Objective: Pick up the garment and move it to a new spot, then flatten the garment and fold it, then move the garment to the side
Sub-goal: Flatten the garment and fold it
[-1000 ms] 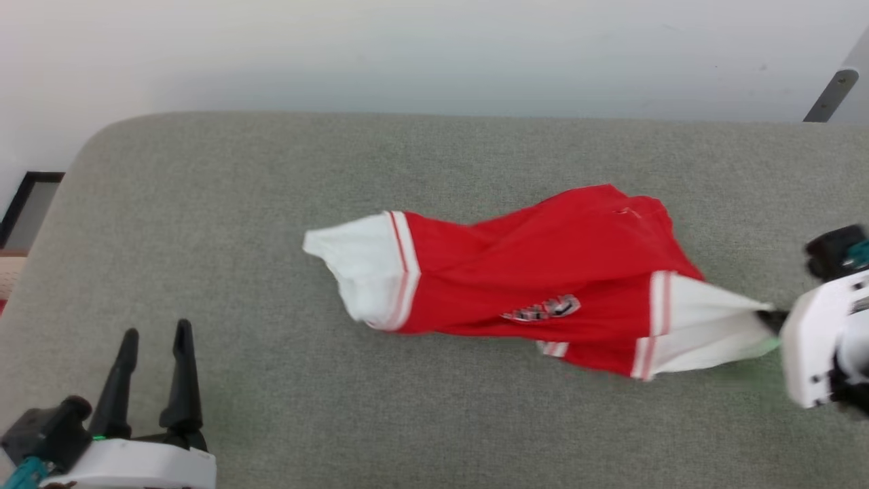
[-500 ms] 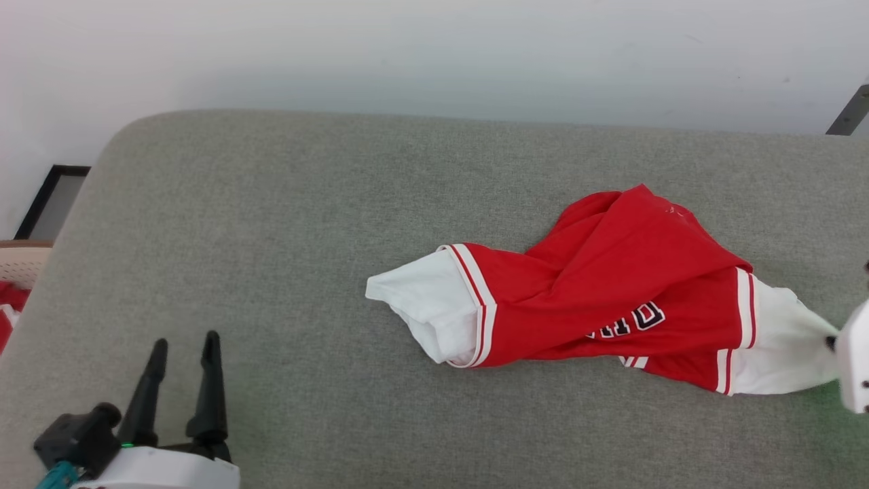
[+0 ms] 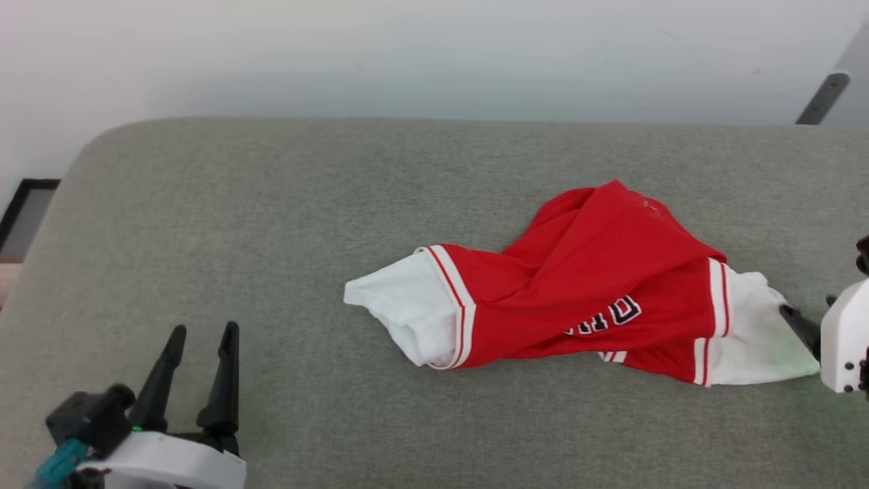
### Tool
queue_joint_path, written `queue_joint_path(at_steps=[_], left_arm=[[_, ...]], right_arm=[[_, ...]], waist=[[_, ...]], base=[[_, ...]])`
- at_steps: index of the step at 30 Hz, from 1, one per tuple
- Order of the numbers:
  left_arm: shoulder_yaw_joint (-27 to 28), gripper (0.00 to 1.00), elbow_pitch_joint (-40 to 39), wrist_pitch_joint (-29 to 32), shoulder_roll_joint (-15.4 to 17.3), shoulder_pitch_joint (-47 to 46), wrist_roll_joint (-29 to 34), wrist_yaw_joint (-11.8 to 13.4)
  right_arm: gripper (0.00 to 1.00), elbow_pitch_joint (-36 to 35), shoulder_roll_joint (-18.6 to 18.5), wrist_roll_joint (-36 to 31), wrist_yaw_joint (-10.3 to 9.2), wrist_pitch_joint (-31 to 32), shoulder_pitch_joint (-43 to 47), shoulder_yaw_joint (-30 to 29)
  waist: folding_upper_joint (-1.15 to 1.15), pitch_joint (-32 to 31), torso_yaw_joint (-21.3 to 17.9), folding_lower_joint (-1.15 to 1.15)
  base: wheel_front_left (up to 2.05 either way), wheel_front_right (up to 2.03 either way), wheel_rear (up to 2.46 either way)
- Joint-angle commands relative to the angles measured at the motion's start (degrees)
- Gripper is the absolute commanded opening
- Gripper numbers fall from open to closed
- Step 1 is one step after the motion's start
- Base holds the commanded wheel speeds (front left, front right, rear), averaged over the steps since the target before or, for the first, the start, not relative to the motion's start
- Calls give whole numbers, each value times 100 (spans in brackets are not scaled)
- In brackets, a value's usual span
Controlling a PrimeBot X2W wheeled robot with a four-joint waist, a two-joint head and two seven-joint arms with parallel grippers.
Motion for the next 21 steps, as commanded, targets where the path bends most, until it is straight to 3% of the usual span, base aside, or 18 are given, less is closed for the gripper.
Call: queue_joint_path(at_steps=[1, 9, 16, 21], left_arm=[[-10, 100, -50, 62, 44, -66, -37, -28], [-401, 100, -492, 1437, 421, -490, -402, -329], [-968, 100, -537, 3317, 764, -1398, -992, -535], [-1285, 100, -126, 4429, 772, -2066, -1459, -583]], right_arm=[[100, -103, -18, 40, -6, -94, 29, -9], [100, -1073, 163, -69, -5, -1003, 571, -571], [100, -2067, 892, -653, -5, -1781, 1184, -1239], [100, -2563, 1393, -1025, -5, -1922, 1465, -1464]], waist=[[0, 0, -83, 0], [0, -21, -286, 0], [0, -21, -502, 0], [0, -28, -672, 0]], base=[[0, 0, 0], [0, 0, 0], [0, 0, 0], [0, 0, 0]])
